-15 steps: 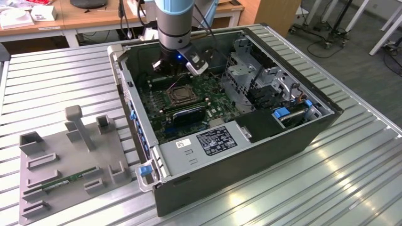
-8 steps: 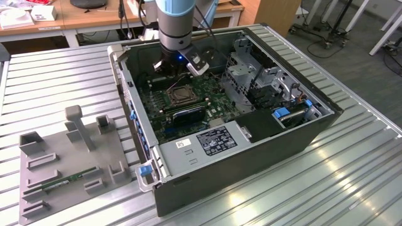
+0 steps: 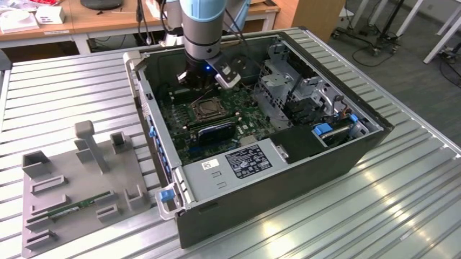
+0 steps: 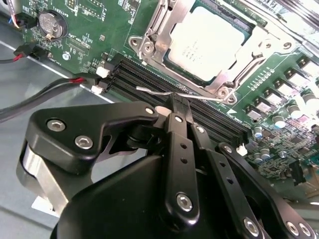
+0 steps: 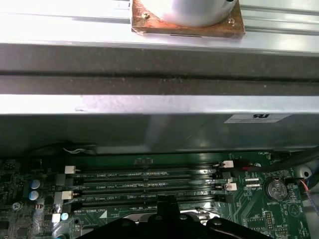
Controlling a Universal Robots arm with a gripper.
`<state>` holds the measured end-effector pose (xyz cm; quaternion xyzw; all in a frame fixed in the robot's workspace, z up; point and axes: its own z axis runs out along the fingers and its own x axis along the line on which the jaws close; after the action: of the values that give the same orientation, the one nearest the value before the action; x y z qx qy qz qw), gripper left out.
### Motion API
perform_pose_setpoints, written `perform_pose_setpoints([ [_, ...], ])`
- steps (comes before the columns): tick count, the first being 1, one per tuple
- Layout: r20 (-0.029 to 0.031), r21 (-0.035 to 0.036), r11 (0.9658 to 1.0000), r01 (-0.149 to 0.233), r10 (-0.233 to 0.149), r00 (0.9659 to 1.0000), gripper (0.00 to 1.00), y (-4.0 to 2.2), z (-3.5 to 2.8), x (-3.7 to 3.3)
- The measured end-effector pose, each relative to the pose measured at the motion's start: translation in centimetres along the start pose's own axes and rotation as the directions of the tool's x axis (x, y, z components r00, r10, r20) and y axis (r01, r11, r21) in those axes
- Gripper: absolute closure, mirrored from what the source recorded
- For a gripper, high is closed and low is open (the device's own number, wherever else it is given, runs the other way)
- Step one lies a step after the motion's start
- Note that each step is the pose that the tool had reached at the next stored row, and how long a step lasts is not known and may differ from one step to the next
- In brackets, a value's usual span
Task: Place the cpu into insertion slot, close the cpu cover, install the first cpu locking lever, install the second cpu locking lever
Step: 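Install the first cpu locking lever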
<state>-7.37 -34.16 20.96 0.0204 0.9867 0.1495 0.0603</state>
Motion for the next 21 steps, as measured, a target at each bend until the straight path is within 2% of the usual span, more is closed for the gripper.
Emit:
perform_pose_setpoints([
  [13,0.0000,0.0001,1.0000,0.000,0.000,1.0000,0.89,-0.49,1.33,-0.03],
  [21,-0.0001,0.0002,1.0000,0.000,0.000,1.0000,0.89,-0.65,1.80,-0.05],
])
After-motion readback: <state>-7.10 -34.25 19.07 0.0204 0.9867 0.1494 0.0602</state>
